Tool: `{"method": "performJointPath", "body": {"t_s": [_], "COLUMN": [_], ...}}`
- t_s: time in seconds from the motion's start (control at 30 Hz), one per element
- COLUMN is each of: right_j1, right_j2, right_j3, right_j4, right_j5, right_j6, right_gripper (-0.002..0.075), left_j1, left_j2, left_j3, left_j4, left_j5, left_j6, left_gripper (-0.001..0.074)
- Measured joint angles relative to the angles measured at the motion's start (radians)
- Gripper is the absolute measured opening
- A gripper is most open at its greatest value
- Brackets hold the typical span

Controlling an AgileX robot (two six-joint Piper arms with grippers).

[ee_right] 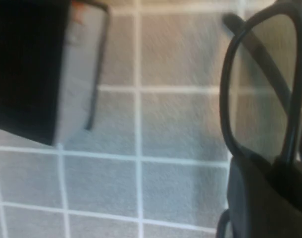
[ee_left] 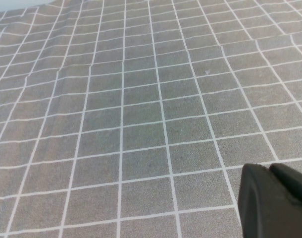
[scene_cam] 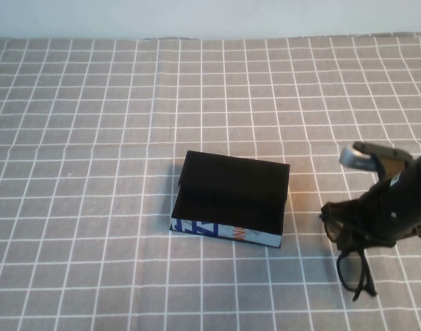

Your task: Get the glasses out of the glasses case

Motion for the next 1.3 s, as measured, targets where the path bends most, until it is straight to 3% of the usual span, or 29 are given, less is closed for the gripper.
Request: {"method": "performJointPath", "body": {"t_s": [0.13,0.33,0.43,0.53,0.73,0.8,1.3], "right_j1": [0.000,0.000,0.000,0.000,0.000,0.000,0.000], "right_j2": [0.023,0.031,0.022,-0.022,-0.214,-0.306,-1.237], "right_j3": [0.015,0.015,0.015,0.015,0.057,0.104,0.448], "right_j4": [0.000,0.000,0.000,-0.019,-0.064,-0.068,-0.162], "right_j5": [-0.001,-0.001,0.020,0.063,0.137,0.143,0.117], "right_j6": [0.015,0.021,0.021,0.021,0.019,0.019,0.019], "right_gripper": [0.0112,0.0356,0.0379,0.0330,0.0071,0.0024,-0.0016], "left_j1": [0.000,0.000,0.000,0.000,0.000,0.000,0.000], "left_j2": [0.000,0.000,0.000,0.000,0.000,0.000,0.000], "left_j3": [0.000,0.000,0.000,0.000,0.000,0.000,0.000], "left_j4": [0.000,0.000,0.000,0.000,0.000,0.000,0.000], "left_j5": [0.000,0.000,0.000,0.000,0.000,0.000,0.000], "left_j6": [0.000,0.000,0.000,0.000,0.000,0.000,0.000], "left_gripper": [-0.0004,-0.0004,-0.0004,-0.0005,-0.0004,-0.0004,-0.0004]}}
